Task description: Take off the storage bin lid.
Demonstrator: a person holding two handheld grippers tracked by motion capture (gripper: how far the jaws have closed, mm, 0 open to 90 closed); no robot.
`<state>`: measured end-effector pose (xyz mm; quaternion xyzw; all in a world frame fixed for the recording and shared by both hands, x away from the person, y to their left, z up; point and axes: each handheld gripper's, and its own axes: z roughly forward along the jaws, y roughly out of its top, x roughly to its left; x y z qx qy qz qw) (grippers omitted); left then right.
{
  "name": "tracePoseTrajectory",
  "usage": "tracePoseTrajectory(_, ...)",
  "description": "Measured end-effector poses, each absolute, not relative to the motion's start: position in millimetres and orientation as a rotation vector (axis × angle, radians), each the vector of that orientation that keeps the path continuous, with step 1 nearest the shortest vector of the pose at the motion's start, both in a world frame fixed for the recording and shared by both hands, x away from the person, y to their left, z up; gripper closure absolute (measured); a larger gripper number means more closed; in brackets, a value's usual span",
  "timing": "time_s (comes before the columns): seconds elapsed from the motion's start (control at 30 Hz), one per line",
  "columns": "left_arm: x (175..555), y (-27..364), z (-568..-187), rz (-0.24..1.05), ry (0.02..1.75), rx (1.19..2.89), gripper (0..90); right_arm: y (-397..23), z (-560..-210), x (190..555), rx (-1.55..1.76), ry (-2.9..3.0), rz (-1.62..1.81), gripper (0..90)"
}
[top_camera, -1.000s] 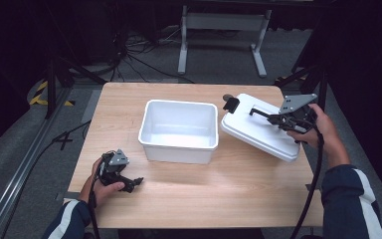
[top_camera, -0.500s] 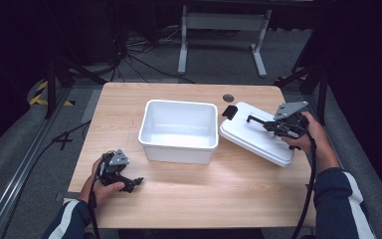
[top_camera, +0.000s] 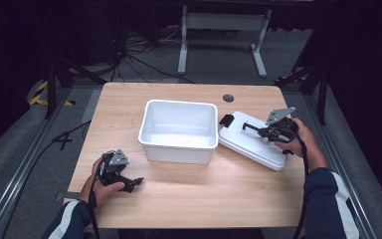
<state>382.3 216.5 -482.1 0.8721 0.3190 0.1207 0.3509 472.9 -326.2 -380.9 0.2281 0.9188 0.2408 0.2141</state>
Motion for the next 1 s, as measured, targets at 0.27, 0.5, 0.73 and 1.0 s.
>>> tracePoseTrajectory(0.27,382.4,216.5,-482.1,0.313,0.824,2.258,0.5,-330.5,-396.2,474.6,0.688,2.57,0.664,84.5)
tracePoseTrajectory(0.5,382.2,216.5,-482.1,0.311,0.827,2.258,0.5,-336.9,-401.2,475.8,0.744,2.554,0.713,82.9)
tracePoseTrajectory(0.73,382.2,216.5,-482.1,0.312,0.825,2.258,0.5,-342.9,-394.1,471.9,0.794,2.503,0.779,71.9)
tracePoseTrajectory(1.0,382.2,216.5,-482.0,0.312,0.825,2.258,0.5,-340.6,-379.0,461.2,0.773,2.472,0.834,69.3)
